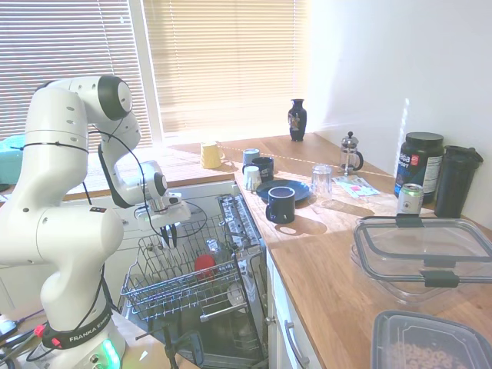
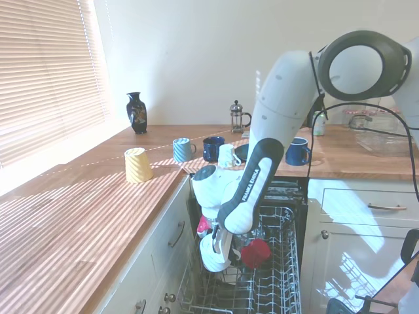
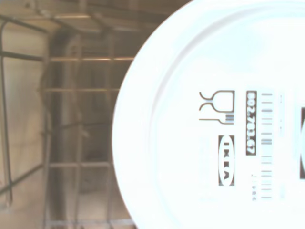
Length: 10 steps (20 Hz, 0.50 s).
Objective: Unload the white mug from the dishwasher
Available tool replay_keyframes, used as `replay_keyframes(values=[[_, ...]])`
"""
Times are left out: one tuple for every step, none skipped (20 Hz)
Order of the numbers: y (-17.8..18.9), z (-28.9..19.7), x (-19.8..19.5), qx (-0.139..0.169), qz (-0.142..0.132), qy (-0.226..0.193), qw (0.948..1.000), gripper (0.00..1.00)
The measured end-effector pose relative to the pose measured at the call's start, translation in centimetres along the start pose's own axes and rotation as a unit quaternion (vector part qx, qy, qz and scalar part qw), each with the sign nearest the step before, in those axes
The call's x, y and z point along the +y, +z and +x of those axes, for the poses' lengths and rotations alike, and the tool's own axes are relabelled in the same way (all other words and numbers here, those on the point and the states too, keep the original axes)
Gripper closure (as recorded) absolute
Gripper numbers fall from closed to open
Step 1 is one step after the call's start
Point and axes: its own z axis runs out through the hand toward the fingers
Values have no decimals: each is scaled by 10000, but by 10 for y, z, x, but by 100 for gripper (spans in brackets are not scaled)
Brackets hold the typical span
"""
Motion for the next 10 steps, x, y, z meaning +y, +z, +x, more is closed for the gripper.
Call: replay_keyframes(values=[[-11,-2,7,56,18,79,10000,100],[-23,-3,13,112,55,155,9998,100],[-36,-4,20,178,92,232,9995,100],[-50,-4,28,242,127,327,9991,100],[-65,-2,37,294,173,429,9985,100],[-79,-2,47,337,224,530,9978,100],[-92,0,57,385,293,630,9968,100],[-103,2,67,420,343,723,9959,100],[-113,4,77,453,387,819,9949,100],[-121,6,85,486,433,909,9937,100]])
